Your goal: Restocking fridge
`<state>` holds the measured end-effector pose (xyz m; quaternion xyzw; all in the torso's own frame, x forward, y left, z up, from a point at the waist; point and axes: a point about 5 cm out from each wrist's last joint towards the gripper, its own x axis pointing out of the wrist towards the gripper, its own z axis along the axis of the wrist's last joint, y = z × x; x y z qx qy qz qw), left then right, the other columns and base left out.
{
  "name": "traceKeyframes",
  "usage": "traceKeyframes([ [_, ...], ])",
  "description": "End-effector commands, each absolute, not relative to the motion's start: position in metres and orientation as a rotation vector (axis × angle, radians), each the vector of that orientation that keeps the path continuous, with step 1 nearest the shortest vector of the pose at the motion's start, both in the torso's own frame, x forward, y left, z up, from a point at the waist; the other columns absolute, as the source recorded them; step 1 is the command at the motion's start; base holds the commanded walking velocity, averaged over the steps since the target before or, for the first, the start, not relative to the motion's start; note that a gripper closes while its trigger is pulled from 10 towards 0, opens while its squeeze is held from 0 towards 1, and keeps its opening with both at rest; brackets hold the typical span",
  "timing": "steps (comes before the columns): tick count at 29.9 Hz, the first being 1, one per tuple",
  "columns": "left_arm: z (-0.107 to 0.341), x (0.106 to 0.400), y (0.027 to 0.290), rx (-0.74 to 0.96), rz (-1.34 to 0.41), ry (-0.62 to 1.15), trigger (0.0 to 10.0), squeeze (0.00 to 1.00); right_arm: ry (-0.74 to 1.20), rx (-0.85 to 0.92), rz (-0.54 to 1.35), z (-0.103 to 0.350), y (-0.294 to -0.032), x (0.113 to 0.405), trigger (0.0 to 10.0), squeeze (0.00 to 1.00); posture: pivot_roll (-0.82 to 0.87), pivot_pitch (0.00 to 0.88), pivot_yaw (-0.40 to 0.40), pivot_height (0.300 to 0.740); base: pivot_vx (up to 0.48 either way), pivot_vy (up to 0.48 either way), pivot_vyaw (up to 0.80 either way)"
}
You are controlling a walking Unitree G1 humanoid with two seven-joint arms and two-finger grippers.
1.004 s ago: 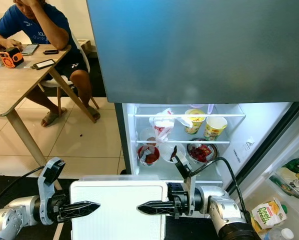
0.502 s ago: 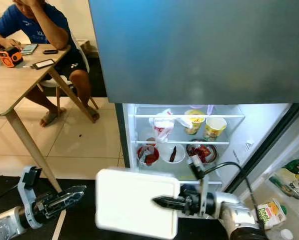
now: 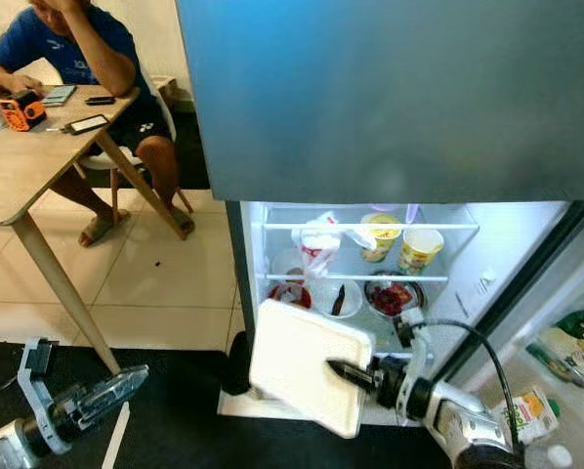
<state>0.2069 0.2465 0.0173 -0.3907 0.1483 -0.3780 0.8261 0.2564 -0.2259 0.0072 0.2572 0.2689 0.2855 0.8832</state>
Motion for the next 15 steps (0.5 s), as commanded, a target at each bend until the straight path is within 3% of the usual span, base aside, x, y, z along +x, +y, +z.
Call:
traceKeyframes([
  [1,0.014,0.210,0.246,-0.798,-0.751,0.307,10.0,1.00,0.499,0.527,0.515,0.012,-0.228,0.266,0.0,0.00,-0.07,0.003,0.028,0.740,0.000,0.000,0.00],
  [2,0.013,0.211,0.245,-0.790,-0.737,0.303,10.0,1.00,0.495,0.524,0.488,0.012,-0.228,0.268,0.0,0.00,-0.07,0.003,0.028,0.740,0.000,0.000,0.00],
  [3,0.011,0.218,0.237,-0.790,-0.698,0.274,10.0,0.00,0.484,0.516,0.343,0.010,-0.229,0.275,0.0,0.00,-0.07,0.005,0.031,0.740,0.000,0.000,0.00],
  [8,0.008,0.226,0.227,-0.779,-0.650,0.252,10.0,0.00,0.469,0.522,0.197,0.008,-0.231,0.281,0.2,0.00,-0.06,0.008,0.037,0.740,0.000,0.000,0.00],
  [9,0.003,0.232,0.219,-0.720,-0.572,0.253,10.0,0.00,0.438,0.570,0.072,0.009,-0.234,0.285,10.0,0.00,-0.07,0.011,0.041,0.740,0.000,0.000,0.00],
  [15,-0.009,0.240,0.209,-0.514,-0.422,0.323,10.0,0.00,0.407,0.625,-0.030,0.010,-0.228,0.293,10.0,0.00,-0.06,0.016,0.045,0.740,0.000,0.000,0.00],
])
